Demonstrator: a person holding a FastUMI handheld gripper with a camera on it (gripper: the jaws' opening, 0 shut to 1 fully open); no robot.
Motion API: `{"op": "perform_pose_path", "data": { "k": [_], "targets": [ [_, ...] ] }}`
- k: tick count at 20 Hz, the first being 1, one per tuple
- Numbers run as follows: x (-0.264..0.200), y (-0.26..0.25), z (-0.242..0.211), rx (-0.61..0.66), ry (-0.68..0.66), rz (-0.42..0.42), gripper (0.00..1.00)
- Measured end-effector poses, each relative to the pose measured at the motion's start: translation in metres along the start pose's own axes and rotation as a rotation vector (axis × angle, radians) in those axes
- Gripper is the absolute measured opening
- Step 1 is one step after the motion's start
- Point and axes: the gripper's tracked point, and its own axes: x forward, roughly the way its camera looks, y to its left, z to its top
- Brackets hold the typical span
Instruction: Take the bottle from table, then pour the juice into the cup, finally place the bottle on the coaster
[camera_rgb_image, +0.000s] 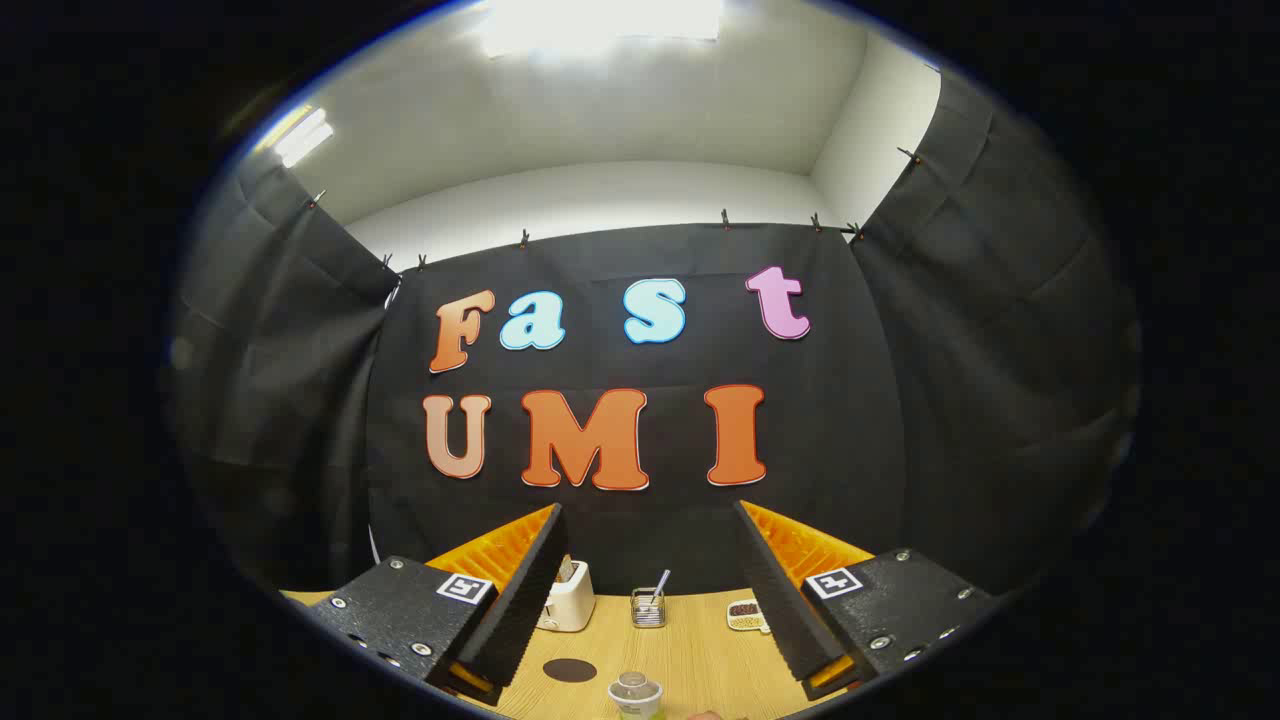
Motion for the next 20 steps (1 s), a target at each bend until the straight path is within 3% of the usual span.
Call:
{"op": "perform_pose_path", "data": {
  "k": [13,20],
  "targets": [
    [0.002,0.007,0.004,-0.005,-0.013,0.002,0.98],
    [0.003,0.012,-0.022,-0.008,0.018,0.017,0.98]
  ]
}}
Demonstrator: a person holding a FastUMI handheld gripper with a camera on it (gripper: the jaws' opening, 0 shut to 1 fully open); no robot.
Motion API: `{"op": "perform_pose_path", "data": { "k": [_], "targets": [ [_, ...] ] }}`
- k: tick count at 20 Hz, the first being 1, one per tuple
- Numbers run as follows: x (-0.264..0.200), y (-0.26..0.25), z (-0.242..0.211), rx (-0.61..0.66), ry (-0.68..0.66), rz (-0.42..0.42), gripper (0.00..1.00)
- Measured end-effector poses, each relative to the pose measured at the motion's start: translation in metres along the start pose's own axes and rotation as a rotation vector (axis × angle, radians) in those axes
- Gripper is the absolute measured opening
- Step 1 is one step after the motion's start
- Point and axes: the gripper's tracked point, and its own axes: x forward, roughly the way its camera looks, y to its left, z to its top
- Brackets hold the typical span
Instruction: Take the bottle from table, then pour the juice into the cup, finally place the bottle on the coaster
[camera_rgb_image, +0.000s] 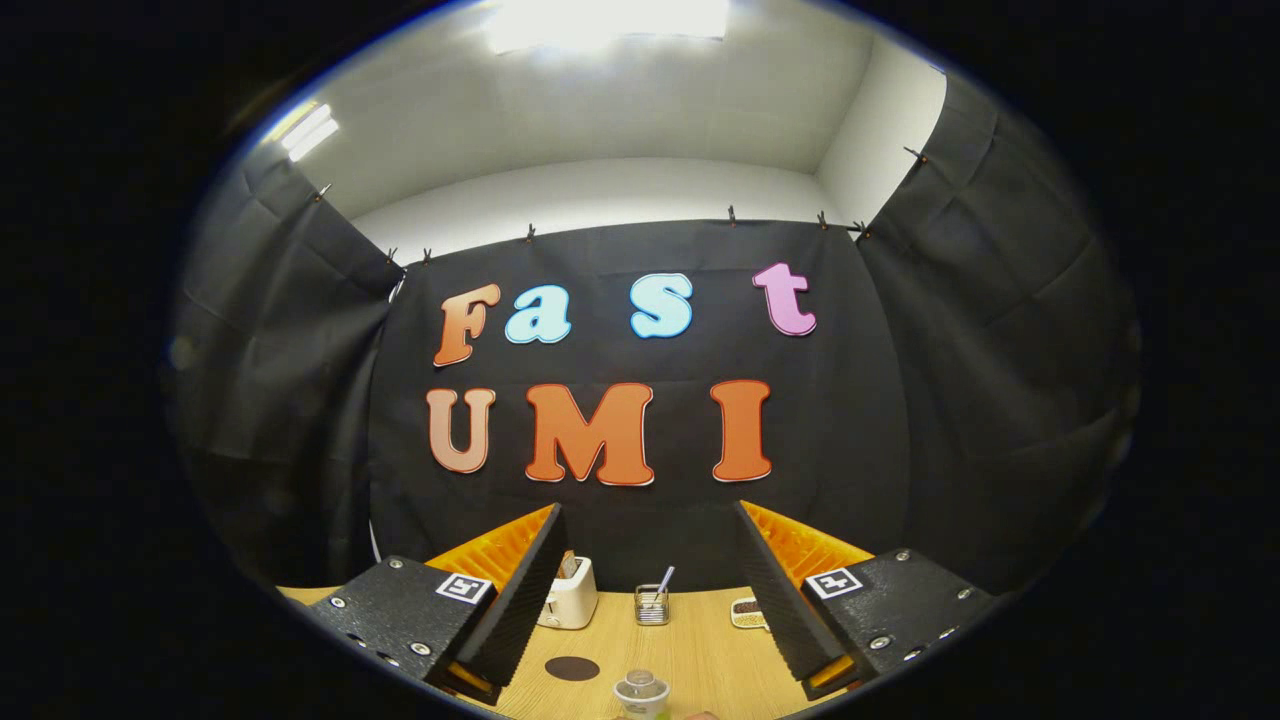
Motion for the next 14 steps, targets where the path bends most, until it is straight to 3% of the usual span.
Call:
{"op": "perform_pose_path", "data": {
  "k": [8,14],
  "targets": [
    [-0.006,-0.002,-0.064,-0.004,0.037,0.014,0.98],
    [-0.015,0.0,-0.134,-0.088,0.095,0.004,0.98]
  ]
}}
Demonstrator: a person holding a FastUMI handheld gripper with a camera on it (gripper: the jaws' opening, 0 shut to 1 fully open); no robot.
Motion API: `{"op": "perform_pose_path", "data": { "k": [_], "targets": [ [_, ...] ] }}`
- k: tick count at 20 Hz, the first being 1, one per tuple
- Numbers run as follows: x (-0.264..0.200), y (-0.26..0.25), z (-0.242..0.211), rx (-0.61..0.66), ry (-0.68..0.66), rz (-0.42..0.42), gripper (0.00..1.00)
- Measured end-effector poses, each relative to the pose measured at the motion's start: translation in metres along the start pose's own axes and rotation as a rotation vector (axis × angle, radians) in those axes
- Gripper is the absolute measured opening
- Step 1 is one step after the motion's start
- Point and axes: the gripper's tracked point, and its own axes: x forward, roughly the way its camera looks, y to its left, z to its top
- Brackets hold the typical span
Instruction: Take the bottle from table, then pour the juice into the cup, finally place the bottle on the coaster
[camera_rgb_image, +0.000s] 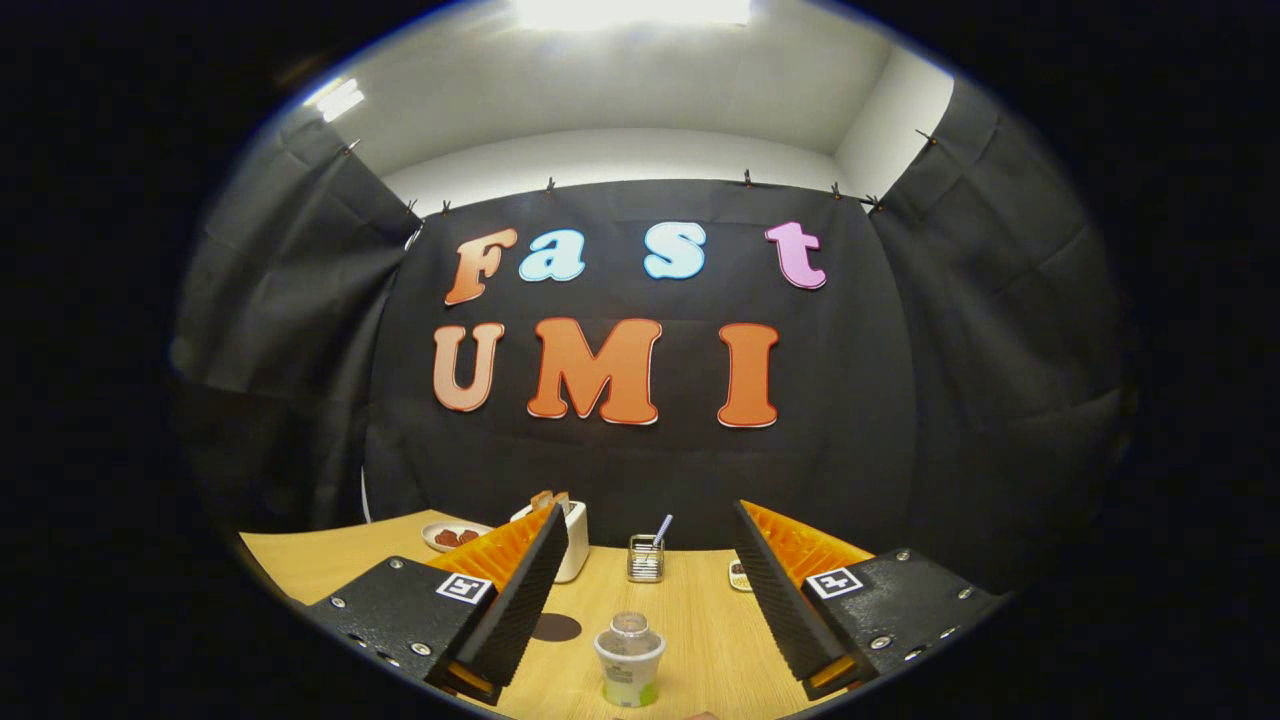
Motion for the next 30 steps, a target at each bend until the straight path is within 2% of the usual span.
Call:
{"op": "perform_pose_path", "data": {
  "k": [9,19,22,28,30],
  "targets": [
    [0.003,0.022,-0.103,0.094,0.164,0.031,0.99],
    [0.019,0.017,-0.175,0.024,0.234,-0.027,0.98],
    [0.021,0.022,-0.199,0.032,0.285,-0.015,0.98],
    [0.028,0.02,-0.233,0.035,0.365,-0.048,0.86],
    [0.029,0.021,-0.239,0.047,0.379,-0.052,0.78]
  ]
}}
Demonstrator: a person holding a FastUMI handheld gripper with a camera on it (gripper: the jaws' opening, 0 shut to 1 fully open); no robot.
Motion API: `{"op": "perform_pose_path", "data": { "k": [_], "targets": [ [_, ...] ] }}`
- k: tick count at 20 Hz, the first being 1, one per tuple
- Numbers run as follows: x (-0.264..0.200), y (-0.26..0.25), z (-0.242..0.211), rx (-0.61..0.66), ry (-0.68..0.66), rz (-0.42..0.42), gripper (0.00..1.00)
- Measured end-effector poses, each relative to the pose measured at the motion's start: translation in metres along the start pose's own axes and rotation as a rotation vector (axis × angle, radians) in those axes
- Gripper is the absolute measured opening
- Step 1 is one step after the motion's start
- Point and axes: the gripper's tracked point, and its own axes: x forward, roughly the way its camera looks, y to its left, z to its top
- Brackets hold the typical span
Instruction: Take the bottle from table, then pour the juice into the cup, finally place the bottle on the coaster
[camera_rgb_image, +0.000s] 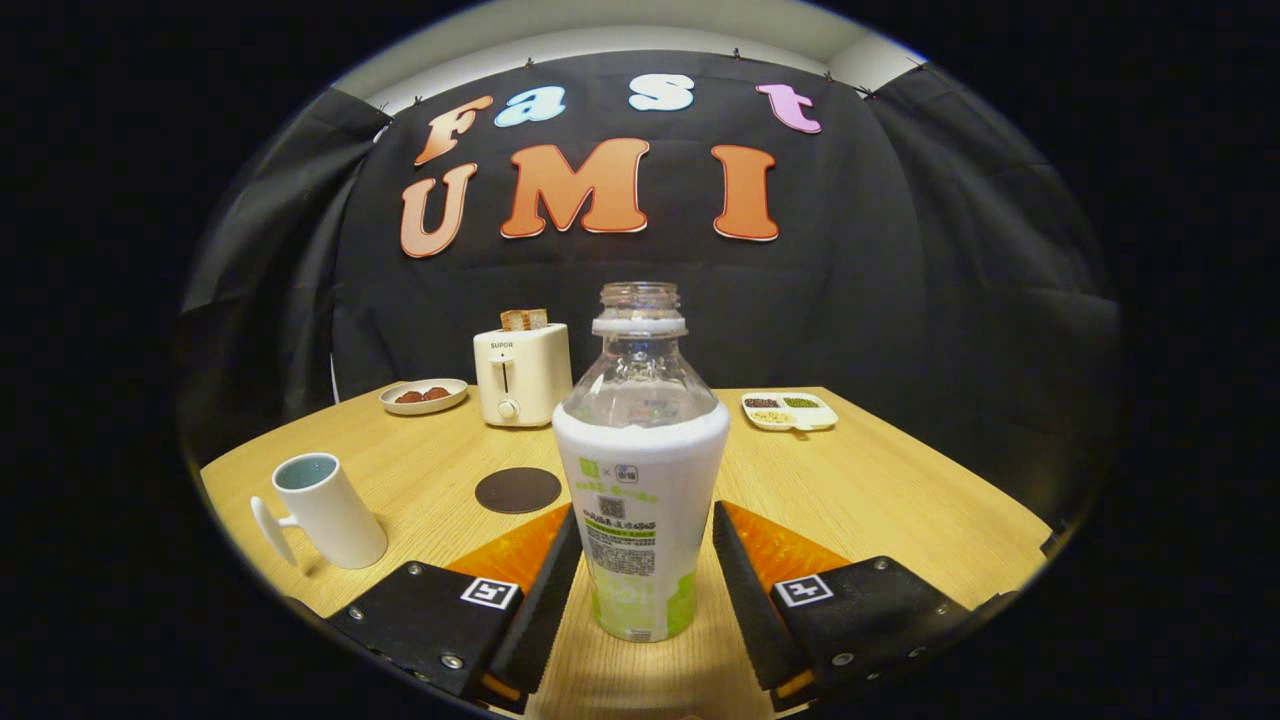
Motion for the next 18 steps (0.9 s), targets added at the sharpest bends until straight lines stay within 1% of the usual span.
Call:
{"op": "perform_pose_path", "data": {
  "k": [2,3,5,8,11,16,18],
  "targets": [
    [0.002,0.002,0.0,0.014,-0.001,-0.005,0.73],
    [0.001,0.001,0.001,0.021,-0.004,-0.014,0.69],
    [0.004,0.002,0.001,0.018,0.001,-0.026,0.65],
    [0.001,0.015,0.003,-0.022,0.004,-0.006,0.62],
    [-0.003,0.025,0.019,-0.124,-0.032,-0.011,0.62],
    [-0.005,0.039,0.037,-0.342,-0.074,-0.038,0.62],
    [-0.005,0.045,0.042,-0.42,-0.081,-0.045,0.61]
  ]
}}
